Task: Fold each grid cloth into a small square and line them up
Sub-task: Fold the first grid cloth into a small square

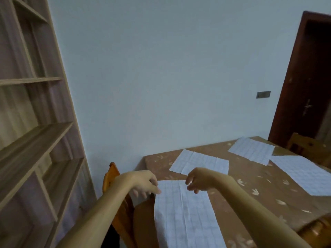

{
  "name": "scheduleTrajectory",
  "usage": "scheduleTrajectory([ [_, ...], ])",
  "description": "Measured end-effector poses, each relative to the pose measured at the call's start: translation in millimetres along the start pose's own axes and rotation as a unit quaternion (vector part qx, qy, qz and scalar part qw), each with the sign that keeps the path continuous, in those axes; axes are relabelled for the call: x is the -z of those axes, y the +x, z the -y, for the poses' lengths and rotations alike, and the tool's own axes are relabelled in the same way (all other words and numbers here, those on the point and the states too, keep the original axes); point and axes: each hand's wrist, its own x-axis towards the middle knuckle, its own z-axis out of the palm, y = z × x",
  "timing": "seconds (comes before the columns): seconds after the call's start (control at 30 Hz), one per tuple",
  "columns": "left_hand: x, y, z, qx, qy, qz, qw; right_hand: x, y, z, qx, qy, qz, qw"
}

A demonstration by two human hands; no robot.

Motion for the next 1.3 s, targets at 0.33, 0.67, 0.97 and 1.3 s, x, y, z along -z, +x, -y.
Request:
scheduleTrajectory([
  [0.33, 14.2, 102.2, 42.3, -0.014, 0.015, 0.043, 0.999, -5.7, 59.5, -29.7, -0.063, 0.014, 0.003, 0.998],
  [0.67, -18.0, 195.7, 60.8, 0.017, 0.004, 0.068, 0.998, -21.4, 130.7, -93.4, -0.076, 0.070, -0.022, 0.994],
  [0.97, -43.6, 280.9, 64.2, 0.058, -0.023, 0.084, 0.994, -45.8, 204.3, -156.8, -0.083, 0.105, 0.009, 0.991],
  [1.3, -130.2, 336.2, 84.2, 0.101, -0.114, 0.018, 0.988, -145.5, 229.7, -213.2, -0.101, 0.116, 0.053, 0.987],
])
